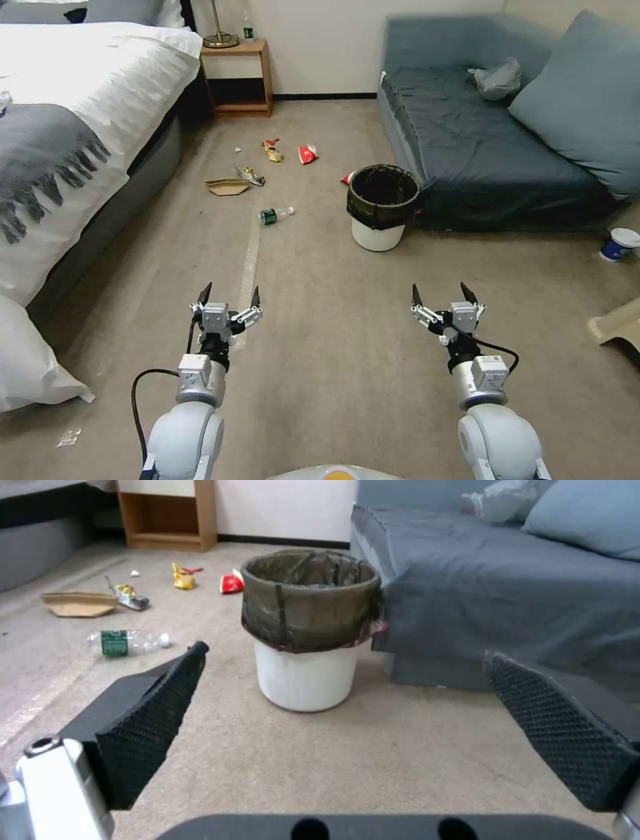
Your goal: Pick up the trash can from the floor.
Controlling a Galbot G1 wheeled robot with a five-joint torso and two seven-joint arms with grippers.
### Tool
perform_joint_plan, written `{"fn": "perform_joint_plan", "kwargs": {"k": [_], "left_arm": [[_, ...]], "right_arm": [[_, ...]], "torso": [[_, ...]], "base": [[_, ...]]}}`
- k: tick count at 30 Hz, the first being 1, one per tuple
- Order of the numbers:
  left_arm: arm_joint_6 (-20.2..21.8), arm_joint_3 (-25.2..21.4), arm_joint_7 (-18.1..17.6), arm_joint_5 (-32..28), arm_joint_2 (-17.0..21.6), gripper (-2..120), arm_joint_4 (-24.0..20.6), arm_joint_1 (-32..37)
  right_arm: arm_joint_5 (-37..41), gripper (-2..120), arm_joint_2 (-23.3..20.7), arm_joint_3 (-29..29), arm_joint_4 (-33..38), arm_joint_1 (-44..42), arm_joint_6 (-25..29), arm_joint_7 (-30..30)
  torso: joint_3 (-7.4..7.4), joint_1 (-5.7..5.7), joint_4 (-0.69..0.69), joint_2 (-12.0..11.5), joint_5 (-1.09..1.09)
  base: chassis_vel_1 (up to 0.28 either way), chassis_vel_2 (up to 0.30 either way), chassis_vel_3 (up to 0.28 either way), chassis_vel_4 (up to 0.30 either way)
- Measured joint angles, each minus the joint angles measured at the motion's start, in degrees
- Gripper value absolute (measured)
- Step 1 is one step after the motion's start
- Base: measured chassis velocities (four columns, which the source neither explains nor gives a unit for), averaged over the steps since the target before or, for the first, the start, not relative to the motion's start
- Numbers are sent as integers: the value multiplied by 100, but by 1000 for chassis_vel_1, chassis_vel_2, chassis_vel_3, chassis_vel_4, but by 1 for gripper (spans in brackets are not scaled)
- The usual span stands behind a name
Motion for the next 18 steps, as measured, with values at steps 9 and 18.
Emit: {"fn": "perform_joint_plan", "kwargs": {"k": [9, 18], "left_arm": [[282, -470, -318, -859, 81, 97, -510, 342], [701, -1140, -784, -2103, 198, 96, -1240, 836]], "right_arm": [[1106, 100, -171, 324, 1031, -797, -961, -252], [2316, 100, -361, 645, 2010, -1561, -1861, -634]], "torso": [[0, 0, 0, 0, -1], [0, 0, -2, 0, -2]], "base": [[0, 0, 0, 0], [0, 0, 0, 0]]}}
